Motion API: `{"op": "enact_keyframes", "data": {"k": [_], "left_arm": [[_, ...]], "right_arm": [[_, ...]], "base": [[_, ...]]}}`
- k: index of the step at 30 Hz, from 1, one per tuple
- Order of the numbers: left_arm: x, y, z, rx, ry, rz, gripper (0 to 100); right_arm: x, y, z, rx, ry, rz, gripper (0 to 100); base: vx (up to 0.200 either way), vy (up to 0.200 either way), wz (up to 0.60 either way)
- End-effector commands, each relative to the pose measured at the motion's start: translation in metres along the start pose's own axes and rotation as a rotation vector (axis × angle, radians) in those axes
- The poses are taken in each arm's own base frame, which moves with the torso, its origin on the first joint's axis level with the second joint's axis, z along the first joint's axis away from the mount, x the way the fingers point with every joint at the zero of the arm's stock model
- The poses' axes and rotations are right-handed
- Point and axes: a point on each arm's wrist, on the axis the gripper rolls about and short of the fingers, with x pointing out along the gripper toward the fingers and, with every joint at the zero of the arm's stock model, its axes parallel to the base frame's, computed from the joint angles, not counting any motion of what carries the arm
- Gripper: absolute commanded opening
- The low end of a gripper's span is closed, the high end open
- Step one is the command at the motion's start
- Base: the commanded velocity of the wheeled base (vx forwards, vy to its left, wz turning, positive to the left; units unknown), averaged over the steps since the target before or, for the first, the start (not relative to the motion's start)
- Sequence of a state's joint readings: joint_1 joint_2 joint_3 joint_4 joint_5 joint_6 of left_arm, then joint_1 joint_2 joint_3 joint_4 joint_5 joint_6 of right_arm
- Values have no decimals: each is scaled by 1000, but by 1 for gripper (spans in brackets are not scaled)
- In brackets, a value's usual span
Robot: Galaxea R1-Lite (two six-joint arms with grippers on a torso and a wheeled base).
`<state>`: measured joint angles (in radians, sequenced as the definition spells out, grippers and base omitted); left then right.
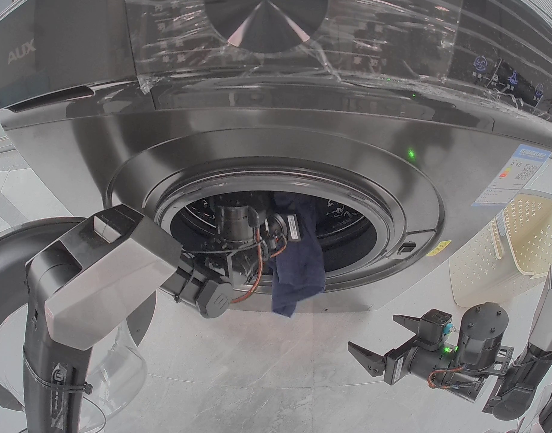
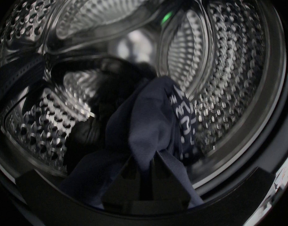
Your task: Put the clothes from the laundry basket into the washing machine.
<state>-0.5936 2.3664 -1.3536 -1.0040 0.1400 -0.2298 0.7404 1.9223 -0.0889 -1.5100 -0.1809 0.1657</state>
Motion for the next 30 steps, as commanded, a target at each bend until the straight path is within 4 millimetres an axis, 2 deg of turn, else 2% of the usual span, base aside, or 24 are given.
{"op": "enact_keyframes", "data": {"k": [1,6,11,16,20,21,30], "left_arm": [[27,15,36,-46,-180,20,0],[37,18,48,-74,-292,100,0],[43,14,59,-83,-351,83,0],[57,15,53,-86,-387,77,0],[56,15,46,-85,-360,81,0],[55,17,41,-81,-338,86,100],[35,15,29,-64,-231,98,100]], "right_arm": [[0,0,2,2,-12,2,100],[2,2,4,3,-23,7,100],[3,2,4,2,-22,8,100],[5,2,5,5,-28,6,100],[5,1,5,6,-30,4,100],[5,1,5,5,-28,4,100],[4,2,5,4,-28,8,100]], "base": [[0,0,0],[0,0,0],[0,0,0],[0,0,0],[0,0,0],[0,0,0],[0,0,0]]}}
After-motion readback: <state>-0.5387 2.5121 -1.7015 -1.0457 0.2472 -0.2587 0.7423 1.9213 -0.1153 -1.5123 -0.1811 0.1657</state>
